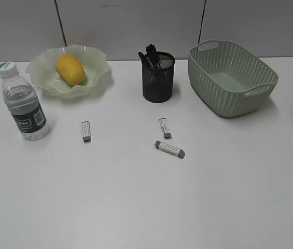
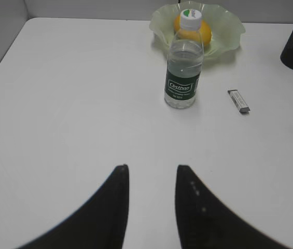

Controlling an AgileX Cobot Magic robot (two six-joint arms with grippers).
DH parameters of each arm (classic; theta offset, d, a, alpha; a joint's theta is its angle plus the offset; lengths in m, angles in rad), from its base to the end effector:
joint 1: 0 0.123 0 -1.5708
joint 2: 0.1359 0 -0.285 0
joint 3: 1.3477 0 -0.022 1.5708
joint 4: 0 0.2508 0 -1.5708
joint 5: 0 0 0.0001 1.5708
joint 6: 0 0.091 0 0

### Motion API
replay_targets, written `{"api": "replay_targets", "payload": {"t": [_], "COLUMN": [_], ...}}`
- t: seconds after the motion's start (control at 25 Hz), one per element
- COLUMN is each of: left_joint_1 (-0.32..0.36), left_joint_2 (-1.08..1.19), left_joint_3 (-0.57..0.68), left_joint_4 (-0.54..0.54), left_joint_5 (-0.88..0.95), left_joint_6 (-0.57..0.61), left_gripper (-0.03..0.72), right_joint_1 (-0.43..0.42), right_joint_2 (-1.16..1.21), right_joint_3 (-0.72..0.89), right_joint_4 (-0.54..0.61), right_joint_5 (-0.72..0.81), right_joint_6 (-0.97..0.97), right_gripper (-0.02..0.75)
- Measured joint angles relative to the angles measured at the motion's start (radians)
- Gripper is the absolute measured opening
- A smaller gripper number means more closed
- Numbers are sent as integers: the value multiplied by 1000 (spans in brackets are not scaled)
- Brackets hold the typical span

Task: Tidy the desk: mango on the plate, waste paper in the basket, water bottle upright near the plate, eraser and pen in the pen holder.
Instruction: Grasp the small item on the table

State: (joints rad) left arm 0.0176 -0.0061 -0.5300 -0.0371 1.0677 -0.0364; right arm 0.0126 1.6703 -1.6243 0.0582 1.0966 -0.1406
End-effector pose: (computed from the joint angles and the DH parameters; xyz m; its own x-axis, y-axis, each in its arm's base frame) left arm -0.0097 -0.0031 0.2850 -0.4296 -0.0618 -0.9009 -0.0116 0.9979 -0.0629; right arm 0.3608 0.0093 0.3534 -0.8597 -0.1244 -0.4954 -0.1368 0.9905 -0.0114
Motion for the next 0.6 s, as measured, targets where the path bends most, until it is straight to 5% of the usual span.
{"api": "replay_targets", "payload": {"t": [0.24,0.6], "left_joint_1": [0,0], "left_joint_2": [0,0], "left_joint_3": [0,0], "left_joint_4": [0,0], "left_joint_5": [0,0], "left_joint_6": [0,0], "left_gripper": [239,239], "right_joint_1": [-182,-192], "right_joint_2": [-302,-890], "right_joint_3": [361,804], "right_joint_4": [54,85], "right_joint_5": [-94,-148], "right_joint_6": [-36,-45], "right_gripper": [541,541]}}
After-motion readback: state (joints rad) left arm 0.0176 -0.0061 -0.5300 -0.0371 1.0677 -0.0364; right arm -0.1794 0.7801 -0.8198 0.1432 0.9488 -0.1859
